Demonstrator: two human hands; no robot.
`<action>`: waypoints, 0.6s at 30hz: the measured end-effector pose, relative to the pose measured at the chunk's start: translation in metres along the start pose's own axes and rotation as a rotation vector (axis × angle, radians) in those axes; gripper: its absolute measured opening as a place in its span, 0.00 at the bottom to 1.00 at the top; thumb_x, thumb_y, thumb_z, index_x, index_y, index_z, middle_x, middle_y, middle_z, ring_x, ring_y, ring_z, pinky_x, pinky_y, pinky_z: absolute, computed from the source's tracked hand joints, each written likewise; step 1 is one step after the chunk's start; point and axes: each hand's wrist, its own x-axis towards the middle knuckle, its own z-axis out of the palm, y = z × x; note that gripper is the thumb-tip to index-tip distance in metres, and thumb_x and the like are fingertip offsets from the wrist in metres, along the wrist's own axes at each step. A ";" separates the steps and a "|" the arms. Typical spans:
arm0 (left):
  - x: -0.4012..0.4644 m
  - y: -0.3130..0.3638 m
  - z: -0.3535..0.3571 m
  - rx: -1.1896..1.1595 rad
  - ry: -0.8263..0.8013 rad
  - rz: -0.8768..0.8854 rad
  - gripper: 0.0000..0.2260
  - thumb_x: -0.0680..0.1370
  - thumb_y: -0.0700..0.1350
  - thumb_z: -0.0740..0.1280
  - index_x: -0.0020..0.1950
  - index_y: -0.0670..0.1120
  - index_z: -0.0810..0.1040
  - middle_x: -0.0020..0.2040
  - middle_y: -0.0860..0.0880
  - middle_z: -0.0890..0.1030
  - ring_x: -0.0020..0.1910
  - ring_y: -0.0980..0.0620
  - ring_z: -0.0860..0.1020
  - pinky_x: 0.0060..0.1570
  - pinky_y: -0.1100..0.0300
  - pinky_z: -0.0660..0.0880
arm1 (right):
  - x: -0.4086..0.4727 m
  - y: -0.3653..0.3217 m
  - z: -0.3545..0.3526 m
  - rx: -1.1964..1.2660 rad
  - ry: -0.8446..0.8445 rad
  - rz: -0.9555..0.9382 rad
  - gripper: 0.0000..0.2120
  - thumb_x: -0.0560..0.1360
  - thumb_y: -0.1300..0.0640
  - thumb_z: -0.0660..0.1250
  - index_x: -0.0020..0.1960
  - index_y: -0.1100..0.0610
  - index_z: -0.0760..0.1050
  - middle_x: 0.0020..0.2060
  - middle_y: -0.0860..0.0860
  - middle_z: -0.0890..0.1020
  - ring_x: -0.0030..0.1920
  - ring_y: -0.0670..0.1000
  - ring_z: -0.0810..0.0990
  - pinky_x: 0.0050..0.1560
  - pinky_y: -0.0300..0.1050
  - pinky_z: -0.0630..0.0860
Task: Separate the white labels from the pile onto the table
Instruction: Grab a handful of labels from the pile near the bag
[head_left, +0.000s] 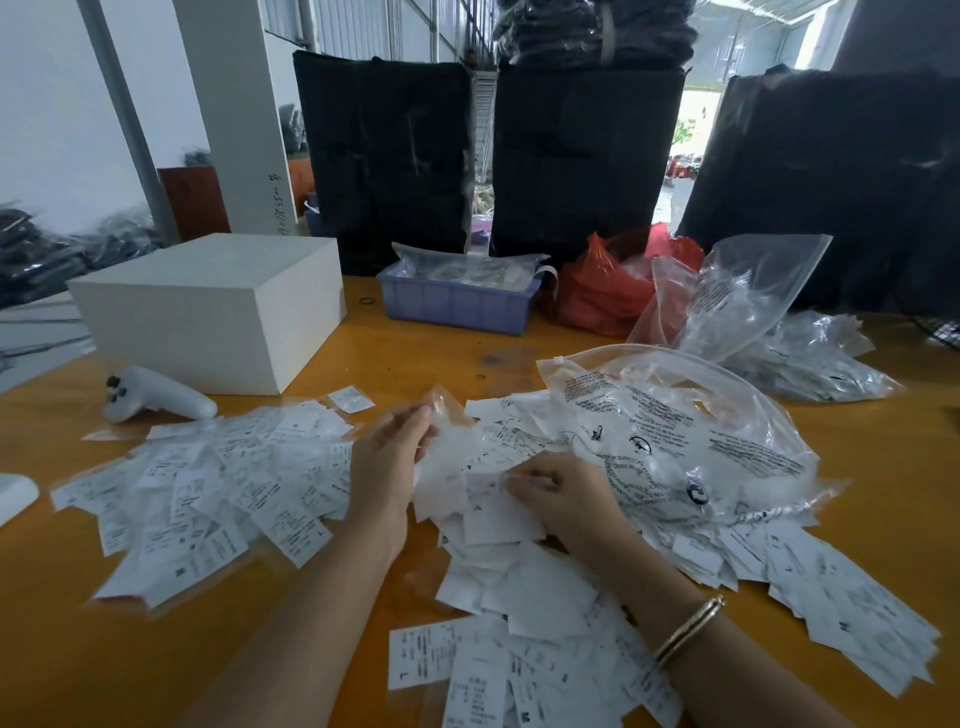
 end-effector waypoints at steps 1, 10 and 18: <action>0.001 -0.001 0.000 0.009 0.002 -0.008 0.07 0.76 0.54 0.68 0.41 0.53 0.81 0.38 0.56 0.83 0.45 0.52 0.80 0.44 0.61 0.73 | -0.001 -0.001 -0.002 0.141 0.022 0.061 0.08 0.74 0.58 0.68 0.41 0.47 0.82 0.36 0.44 0.82 0.34 0.40 0.78 0.34 0.33 0.74; -0.008 -0.001 0.003 0.125 -0.204 0.138 0.07 0.75 0.50 0.69 0.49 0.48 0.78 0.41 0.56 0.85 0.42 0.59 0.82 0.38 0.70 0.76 | 0.003 0.003 -0.010 0.707 0.107 0.073 0.16 0.74 0.64 0.68 0.58 0.49 0.76 0.32 0.51 0.79 0.34 0.49 0.80 0.36 0.36 0.75; -0.012 -0.004 0.007 0.355 -0.346 0.326 0.05 0.74 0.47 0.71 0.44 0.57 0.78 0.39 0.57 0.82 0.42 0.62 0.80 0.39 0.72 0.75 | 0.002 0.001 -0.013 0.955 0.137 0.064 0.05 0.70 0.59 0.71 0.38 0.51 0.81 0.39 0.52 0.84 0.41 0.51 0.84 0.39 0.37 0.78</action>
